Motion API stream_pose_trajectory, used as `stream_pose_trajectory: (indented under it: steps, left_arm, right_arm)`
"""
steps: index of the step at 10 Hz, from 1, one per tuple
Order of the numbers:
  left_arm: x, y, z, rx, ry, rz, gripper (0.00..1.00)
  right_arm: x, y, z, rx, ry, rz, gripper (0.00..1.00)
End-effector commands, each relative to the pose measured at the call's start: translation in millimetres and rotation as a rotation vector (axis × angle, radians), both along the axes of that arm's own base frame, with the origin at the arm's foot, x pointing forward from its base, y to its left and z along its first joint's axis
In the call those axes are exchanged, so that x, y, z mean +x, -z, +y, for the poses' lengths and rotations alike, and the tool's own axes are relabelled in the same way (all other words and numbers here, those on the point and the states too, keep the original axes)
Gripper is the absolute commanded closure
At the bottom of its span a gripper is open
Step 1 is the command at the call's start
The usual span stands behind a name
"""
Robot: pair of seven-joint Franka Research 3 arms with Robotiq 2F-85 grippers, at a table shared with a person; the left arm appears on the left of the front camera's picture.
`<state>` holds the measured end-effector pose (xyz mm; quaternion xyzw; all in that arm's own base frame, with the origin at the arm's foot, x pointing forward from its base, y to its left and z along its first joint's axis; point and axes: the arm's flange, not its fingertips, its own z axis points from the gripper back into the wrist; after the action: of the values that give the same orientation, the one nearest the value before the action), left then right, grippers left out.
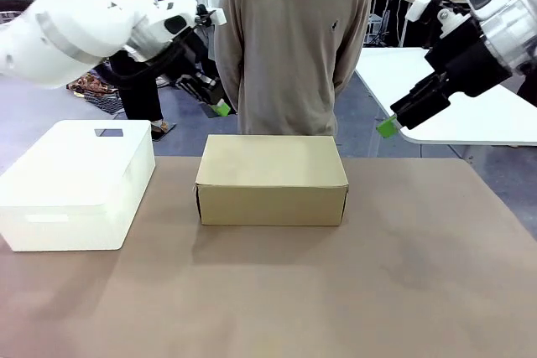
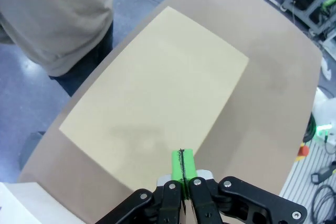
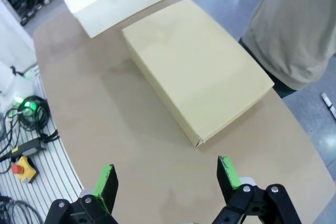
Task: Pack the shoes into the box.
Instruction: Press down on the lid of the Shoes Box.
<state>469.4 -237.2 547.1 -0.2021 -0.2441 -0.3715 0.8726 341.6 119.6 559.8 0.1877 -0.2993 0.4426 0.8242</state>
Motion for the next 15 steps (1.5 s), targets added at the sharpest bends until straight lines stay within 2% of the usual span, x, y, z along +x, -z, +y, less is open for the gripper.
stream_pose_trajectory:
  steps: [1, 3, 7, 8, 9, 12, 15]
  left_arm:
    - [12.3, -4.5, -16.4, 0.003, -0.053, 0.036, 1.00]
    - [28.0, 0.4, -35.6, 0.040, -0.079, 0.076, 1.00]
    - [68.0, 14.5, -62.7, 0.102, -0.103, 0.132, 1.00]
    - [77.8, 17.1, -70.0, 0.118, -0.102, 0.136, 1.00]
    - [87.5, 18.0, -77.4, 0.129, -0.099, 0.128, 1.00]
    - [112.6, 26.5, -99.8, 0.156, -0.111, 0.119, 1.00]
    - [131.1, 55.1, -110.6, 0.173, -0.156, 0.122, 1.00]
  right_arm:
    - [-15.7, 2.9, 7.2, -0.037, 0.116, -0.039, 0.00]
    - [-24.2, -1.7, 7.3, -0.039, 0.189, -0.080, 0.00]
    - [-33.8, -7.4, 6.9, -0.010, 0.212, -0.113, 0.00]
    - [-35.2, -9.3, 8.1, 0.002, 0.218, -0.127, 0.00]
    - [-27.1, -11.7, 5.6, -0.028, 0.179, -0.105, 0.00]
    - [-27.1, -11.7, 5.6, -0.028, 0.179, -0.105, 0.00]
    - [-27.1, -11.7, 5.6, -0.028, 0.179, -0.105, 0.00]
